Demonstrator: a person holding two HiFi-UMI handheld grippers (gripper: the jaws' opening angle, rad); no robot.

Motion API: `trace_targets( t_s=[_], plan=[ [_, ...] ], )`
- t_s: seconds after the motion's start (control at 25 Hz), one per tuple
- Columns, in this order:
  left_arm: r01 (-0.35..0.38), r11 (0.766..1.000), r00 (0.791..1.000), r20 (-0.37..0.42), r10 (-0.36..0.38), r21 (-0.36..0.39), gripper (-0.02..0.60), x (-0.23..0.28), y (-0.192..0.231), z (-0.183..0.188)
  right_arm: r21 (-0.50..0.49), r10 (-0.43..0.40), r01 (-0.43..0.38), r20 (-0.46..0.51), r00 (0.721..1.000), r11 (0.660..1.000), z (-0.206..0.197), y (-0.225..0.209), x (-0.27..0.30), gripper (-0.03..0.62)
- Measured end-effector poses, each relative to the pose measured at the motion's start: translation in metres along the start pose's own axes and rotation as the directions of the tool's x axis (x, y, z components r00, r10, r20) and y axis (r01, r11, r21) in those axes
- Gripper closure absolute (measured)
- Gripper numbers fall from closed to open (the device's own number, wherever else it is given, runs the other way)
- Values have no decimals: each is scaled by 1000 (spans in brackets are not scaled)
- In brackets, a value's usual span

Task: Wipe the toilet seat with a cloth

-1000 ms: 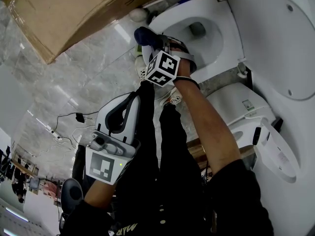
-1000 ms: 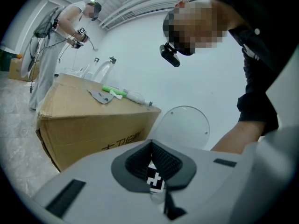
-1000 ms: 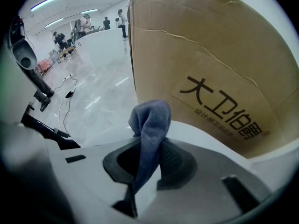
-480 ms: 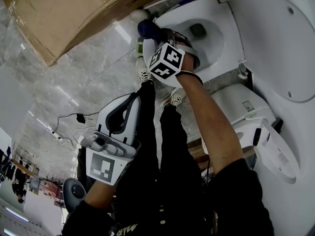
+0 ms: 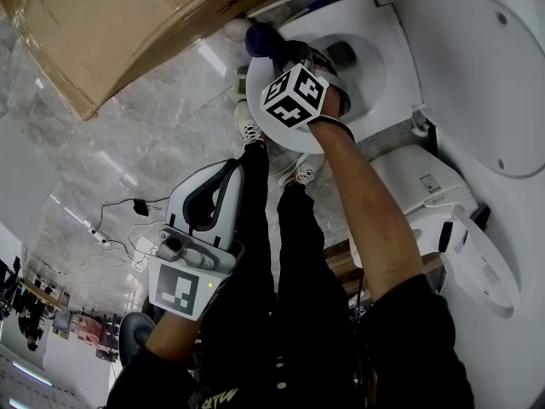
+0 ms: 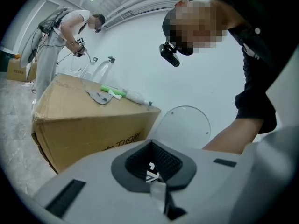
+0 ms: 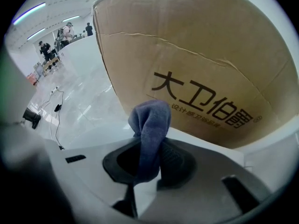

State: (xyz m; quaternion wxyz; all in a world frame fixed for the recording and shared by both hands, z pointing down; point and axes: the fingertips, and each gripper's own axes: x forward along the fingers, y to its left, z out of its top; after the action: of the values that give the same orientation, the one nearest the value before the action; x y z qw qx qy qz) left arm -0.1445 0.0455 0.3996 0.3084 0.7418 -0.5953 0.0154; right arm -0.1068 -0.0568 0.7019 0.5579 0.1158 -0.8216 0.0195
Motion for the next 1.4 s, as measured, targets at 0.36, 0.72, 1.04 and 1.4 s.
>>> trace_targets(
  t_s=[0.36,0.72,1.04,1.4],
  plan=[
    [11,1000,1000,15,-12,18,571,21,-1,9,64,-24,23,7,1000,998,-4,-23,-1,525],
    [34,998,999,36,-36,57,571,45,-4,17,140,-55,53,6,998,989,-11,-55,-5,525],
    [61,996,997,44,-64,67,571,60,-11,22,247,-87,84,2,996,965,-23,-87,-9,525],
    [61,995,997,36,-64,80,571,62,-15,20,345,-124,121,-14,992,931,-40,-121,-15,525]
  ],
)
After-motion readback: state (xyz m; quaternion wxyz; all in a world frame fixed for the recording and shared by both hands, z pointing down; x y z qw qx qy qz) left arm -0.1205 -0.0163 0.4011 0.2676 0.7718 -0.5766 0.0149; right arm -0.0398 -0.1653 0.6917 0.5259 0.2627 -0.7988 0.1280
